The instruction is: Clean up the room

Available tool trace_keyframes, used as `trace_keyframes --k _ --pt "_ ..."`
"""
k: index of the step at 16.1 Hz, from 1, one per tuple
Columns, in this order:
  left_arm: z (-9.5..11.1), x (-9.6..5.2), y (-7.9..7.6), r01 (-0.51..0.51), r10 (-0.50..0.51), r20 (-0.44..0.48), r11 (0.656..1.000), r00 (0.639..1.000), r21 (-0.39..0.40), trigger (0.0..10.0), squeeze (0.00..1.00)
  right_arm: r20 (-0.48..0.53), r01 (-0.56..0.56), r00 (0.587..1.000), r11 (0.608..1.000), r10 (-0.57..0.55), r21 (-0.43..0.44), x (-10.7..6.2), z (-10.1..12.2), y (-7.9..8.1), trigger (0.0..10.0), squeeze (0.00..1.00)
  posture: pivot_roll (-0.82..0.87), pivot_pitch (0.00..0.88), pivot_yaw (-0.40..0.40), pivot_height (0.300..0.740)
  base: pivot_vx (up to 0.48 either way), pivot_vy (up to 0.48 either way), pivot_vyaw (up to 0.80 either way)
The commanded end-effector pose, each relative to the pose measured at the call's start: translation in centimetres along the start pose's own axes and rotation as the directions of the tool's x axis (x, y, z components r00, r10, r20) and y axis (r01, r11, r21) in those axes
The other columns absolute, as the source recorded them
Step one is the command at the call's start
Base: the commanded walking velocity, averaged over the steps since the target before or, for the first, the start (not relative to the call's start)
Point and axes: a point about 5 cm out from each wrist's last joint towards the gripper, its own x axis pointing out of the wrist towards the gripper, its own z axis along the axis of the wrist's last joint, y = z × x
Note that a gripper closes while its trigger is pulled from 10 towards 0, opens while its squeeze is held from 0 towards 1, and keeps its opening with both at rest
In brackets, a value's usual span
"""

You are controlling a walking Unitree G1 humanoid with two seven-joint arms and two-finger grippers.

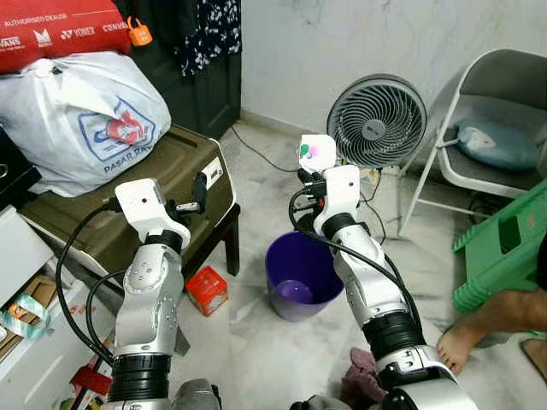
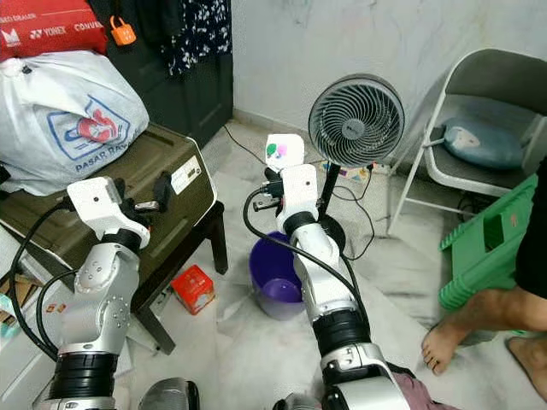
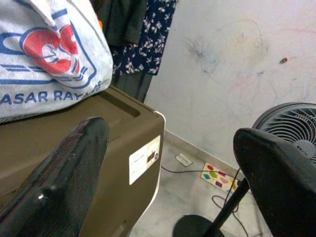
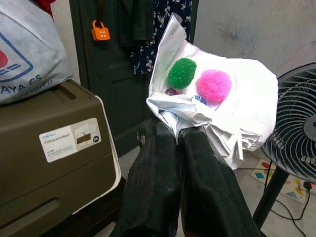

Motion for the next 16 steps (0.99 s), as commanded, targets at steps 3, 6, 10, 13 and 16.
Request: trace_keyframes --k 3,6,10,13,16 --pt "0.07 0.14 -0.41 0.028 -0.028 0.003 1.0 1.0 0.004 10.0 0.0 0.017 0.002 1.0 1.0 -0.002 -0.003 0.35 0.47 -0.12 10.0 0.0 0.06 0.0 -0.061 0.74 0.406 0.0 0.0" --pt "0.08 0.17 -0.4 0.028 -0.028 0.004 1.0 1.0 0.005 10.0 0.0 0.018 0.002 1.0 1.0 -0.002 -0.003 0.39 0.49 -0.11 10.0 0.0 0.06 0.0 -0.061 0.74 0.409 0.0 0.0" --pt "0.07 0.18 -0.38 0.026 -0.026 0.005 1.0 1.0 0.008 10.0 0.0 0.023 -0.001 1.0 1.0 0.001 -0.004 0.41 0.54 -0.1 10.0 0.0 0.06 0.0 -0.061 0.74 0.409 0.0 0.0" --pt "0.03 0.2 -0.38 0.027 -0.027 0.003 1.0 1.0 0.012 10.0 0.0 0.026 -0.005 1.0 1.0 0.005 -0.003 0.42 0.57 -0.07 10.0 0.0 0.06 0.0 -0.061 0.74 0.396 0.0 0.0" --pt "-0.02 0.18 -0.35 0.029 -0.029 0.002 0.999 1.0 0.016 10.0 0.0 0.028 -0.007 1.0 1.0 0.007 -0.002 0.39 0.54 -0.01 10.0 0.0 0.06 0.0 -0.06 0.74 0.398 0.0 0.0"
